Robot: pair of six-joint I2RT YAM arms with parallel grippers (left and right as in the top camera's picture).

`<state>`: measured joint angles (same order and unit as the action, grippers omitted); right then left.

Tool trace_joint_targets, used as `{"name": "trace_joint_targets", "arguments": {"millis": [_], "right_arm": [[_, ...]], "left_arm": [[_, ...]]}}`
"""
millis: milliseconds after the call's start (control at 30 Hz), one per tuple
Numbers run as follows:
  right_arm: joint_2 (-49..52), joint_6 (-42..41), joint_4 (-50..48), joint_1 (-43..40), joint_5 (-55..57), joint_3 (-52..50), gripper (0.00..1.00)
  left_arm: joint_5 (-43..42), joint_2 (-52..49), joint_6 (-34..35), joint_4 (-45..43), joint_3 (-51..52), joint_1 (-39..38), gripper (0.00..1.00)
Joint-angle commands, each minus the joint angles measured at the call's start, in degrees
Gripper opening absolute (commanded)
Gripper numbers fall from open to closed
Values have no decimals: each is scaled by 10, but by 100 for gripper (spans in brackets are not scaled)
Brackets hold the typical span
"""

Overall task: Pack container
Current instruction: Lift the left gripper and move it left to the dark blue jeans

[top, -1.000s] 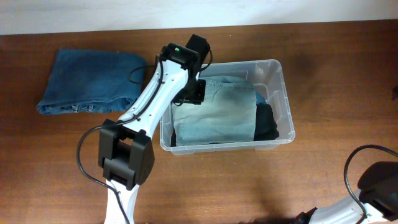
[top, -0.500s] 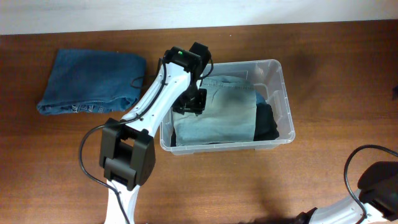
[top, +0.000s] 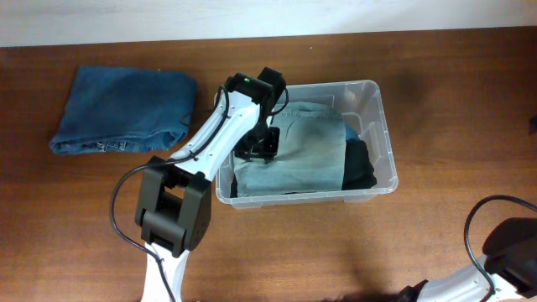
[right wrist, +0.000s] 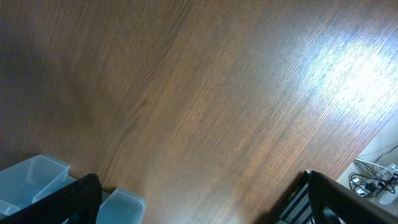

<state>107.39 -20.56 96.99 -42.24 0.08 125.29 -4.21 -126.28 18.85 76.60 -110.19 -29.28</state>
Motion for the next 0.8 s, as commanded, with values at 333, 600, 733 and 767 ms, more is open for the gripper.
{"name": "trace_joint_targets", "arguments": {"millis": [333,600,733,767], "right_arm": [[-12,2,3,-2,2,0,98],[-12,2,3,-2,1,0,98],[-12,2,3,-2,2,0,98],[-12,2,3,-2,2,0,98]], "left_arm": [[103,12,-18,163,-285,40,70],[150,10,-18,196,-330,150,93],[190,10,-18,183,-329,210,99],[199,10,-18,177,-329,224,99]]}}
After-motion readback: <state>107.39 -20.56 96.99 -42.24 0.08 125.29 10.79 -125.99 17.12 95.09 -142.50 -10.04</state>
